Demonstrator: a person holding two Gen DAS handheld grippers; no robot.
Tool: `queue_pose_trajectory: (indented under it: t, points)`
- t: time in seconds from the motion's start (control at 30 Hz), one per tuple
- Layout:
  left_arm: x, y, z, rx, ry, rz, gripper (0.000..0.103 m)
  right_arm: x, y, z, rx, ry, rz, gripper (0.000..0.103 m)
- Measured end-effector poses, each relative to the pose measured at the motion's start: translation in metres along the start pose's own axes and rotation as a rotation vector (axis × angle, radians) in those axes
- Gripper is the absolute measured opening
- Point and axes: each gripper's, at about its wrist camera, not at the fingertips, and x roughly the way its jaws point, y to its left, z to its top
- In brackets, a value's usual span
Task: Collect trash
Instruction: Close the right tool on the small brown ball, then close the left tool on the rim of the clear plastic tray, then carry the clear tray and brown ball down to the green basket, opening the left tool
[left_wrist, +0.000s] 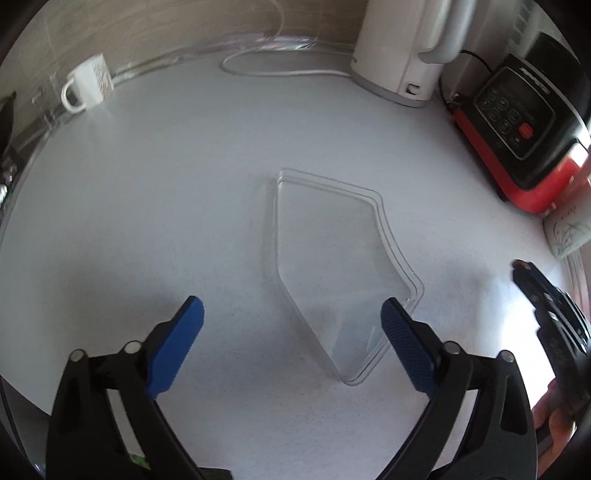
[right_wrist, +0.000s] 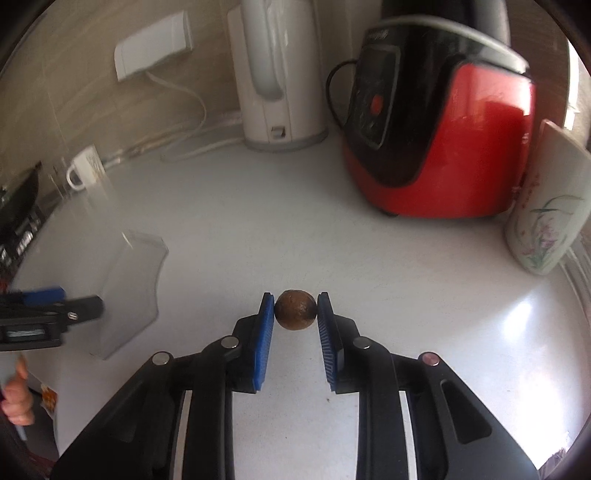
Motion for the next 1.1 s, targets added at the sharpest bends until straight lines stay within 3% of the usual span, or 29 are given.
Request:
queue_pose_trajectory:
  t: [0.27, 0.33, 0.4, 0.6, 0.63, 0.8, 1.1]
  points:
    - [0.015, -0.004, 0.003, -0.077, 0.074, 0.013, 0.067, -0.028, -0.007, 0.002, 0.033, -0.071, 0.038, 0.025]
    - [0.015, -0.009, 0.004, -0.068, 0.076, 0.025, 0.059, -0.03, -0.007, 0.001, 0.039, -0.077, 0.047, 0.025]
    - [0.015, -0.015, 0.005, -0.053, 0.081, 0.045, 0.043, -0.031, -0.007, -0.001, 0.044, -0.08, 0.053, 0.025]
    - [0.014, -0.015, 0.008, -0.084, 0.094, 0.021, 0.019, -0.036, -0.003, -0.006, 0.049, -0.083, 0.067, 0.025]
    - [0.014, -0.013, 0.008, -0.089, 0.091, 0.017, 0.01, -0.036, -0.003, -0.006, 0.048, -0.083, 0.067, 0.025]
    - [0.014, 0.0, 0.011, -0.109, 0.1, -0.02, 0.003, -0.038, -0.001, -0.005, 0.044, -0.086, 0.073, 0.025]
    - [0.002, 0.015, 0.007, -0.061, 0.077, -0.046, 0.002, -0.041, 0.007, -0.005, 0.033, -0.086, 0.08, 0.025]
